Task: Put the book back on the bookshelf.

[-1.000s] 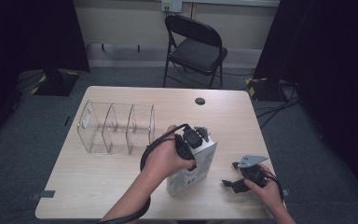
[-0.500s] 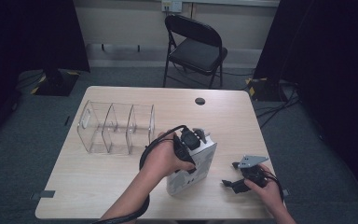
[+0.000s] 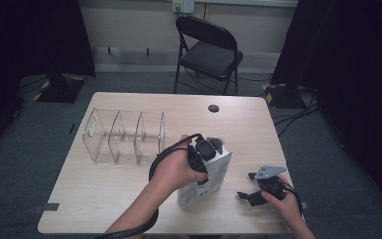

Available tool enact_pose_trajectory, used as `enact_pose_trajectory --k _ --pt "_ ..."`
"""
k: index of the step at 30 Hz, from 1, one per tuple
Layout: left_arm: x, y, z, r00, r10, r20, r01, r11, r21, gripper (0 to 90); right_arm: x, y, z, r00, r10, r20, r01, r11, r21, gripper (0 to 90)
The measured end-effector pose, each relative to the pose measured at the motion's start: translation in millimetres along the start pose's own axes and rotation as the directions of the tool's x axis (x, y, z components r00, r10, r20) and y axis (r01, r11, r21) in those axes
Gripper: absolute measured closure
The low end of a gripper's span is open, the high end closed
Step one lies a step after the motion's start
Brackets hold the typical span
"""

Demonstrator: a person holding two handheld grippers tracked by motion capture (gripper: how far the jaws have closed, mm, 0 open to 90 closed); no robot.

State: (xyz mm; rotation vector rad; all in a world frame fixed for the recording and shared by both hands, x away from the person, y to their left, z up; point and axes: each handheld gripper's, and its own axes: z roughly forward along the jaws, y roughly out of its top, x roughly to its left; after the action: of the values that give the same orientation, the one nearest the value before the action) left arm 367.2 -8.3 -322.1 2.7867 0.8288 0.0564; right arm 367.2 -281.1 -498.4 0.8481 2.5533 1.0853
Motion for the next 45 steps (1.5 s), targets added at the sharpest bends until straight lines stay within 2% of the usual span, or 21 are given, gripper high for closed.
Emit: enact_pose_trajectory --k 3,4,6,14,15,19,22,23,24,25,28,30,36,41,45 --pt "-1.3 -1.5 -0.4 0.9998 -0.019 -0.009 0.019 0.9998 -0.006 52.1 -0.1 -0.4 0.2 1.0 0.002 -0.003 -0.002 1.0 -0.003 12.5" --pt "-2.1 -1.7 -0.9 0.9999 -0.005 -0.012 0.005 1.0 -0.005 52.3 -0.1 -0.6 0.8 1.0 0.004 -0.008 -0.004 1.0 -0.01 12.5" --pt "-3.4 -2.8 -1.2 0.9999 -0.009 -0.01 0.009 1.0 -0.004 52.5 0.0 -1.3 0.2 1.0 0.001 0.003 -0.001 1.0 -0.012 12.5" --pt "2.8 -9.9 -10.6 0.9977 -0.065 0.018 0.065 0.9978 0.013 52.7 0.0 -1.8 0.3 1.0 -0.003 0.004 0.003 1.0 -0.016 12.4" --pt "3.4 -10.6 -12.4 0.9963 -0.085 0.017 0.085 0.9964 0.008 52.7 0.0 -1.8 0.3 1.0 -0.002 0.003 0.002 1.0 -0.016 12.4" --pt "6.8 -12.3 -20.1 0.9936 -0.113 0.012 0.113 0.9936 0.006 52.7 -0.3 -2.0 0.8 1.0 -0.002 -0.006 0.002 1.0 -0.021 12.4" --pt "8.6 -13.6 -24.4 0.9943 -0.107 0.003 0.107 0.9942 0.014 52.8 -0.2 -2.0 0.6 1.0 0.0 -0.006 0.0 1.0 -0.02 12.4" --pt "8.8 -13.7 -25.3 0.9924 -0.123 0.005 0.123 0.9924 0.012 52.8 -0.3 -2.0 0.6 1.0 -0.002 -0.005 0.002 1.0 -0.02 12.4" --pt "10.9 -14.5 -26.9 0.9934 -0.114 0.007 0.114 0.9932 0.024 52.8 -0.3 -2.0 0.6 1.0 -0.002 -0.006 0.002 1.0 -0.02 12.4" --pt "11.3 -14.8 -27.1 0.9912 -0.132 0.011 0.132 0.9911 0.017 52.8 -0.4 -2.1 0.7 1.0 -0.003 -0.006 0.003 1.0 -0.021 12.4" --pt "15.4 -17.4 -28.5 0.9886 -0.15 0.019 0.149 0.9885 0.026 52.7 -0.4 -2.1 0.7 1.0 -0.003 -0.006 0.003 1.0 -0.021 12.4" --pt "15.9 -18.2 -28.5 0.9891 -0.146 0.017 0.146 0.9889 0.027 52.8 -0.4 -2.1 0.6 1.0 -0.003 -0.006 0.003 1.0 -0.02 12.4" --pt "23.0 -25.2 -30.2 0.9828 -0.183 0.023 0.183 0.9827 0.03 52.8 -0.5 -2.0 0.0 1.0 -0.005 -0.003 0.005 1.0 -0.016 12.4" --pt "26.4 -30.0 -33.7 0.9813 -0.192 0.011 0.192 0.9806 0.04 52.8 -0.6 -2.1 0.0 1.0 -0.005 -0.003 0.005 1.0 -0.016 12.4" --pt "29.4 -34.7 -37.4 0.9742 -0.226 0.011 0.225 0.974 0.024 52.8 -0.7 -2.1 -0.1 1.0 -0.007 -0.003 0.007 1.0 -0.016 12.4"
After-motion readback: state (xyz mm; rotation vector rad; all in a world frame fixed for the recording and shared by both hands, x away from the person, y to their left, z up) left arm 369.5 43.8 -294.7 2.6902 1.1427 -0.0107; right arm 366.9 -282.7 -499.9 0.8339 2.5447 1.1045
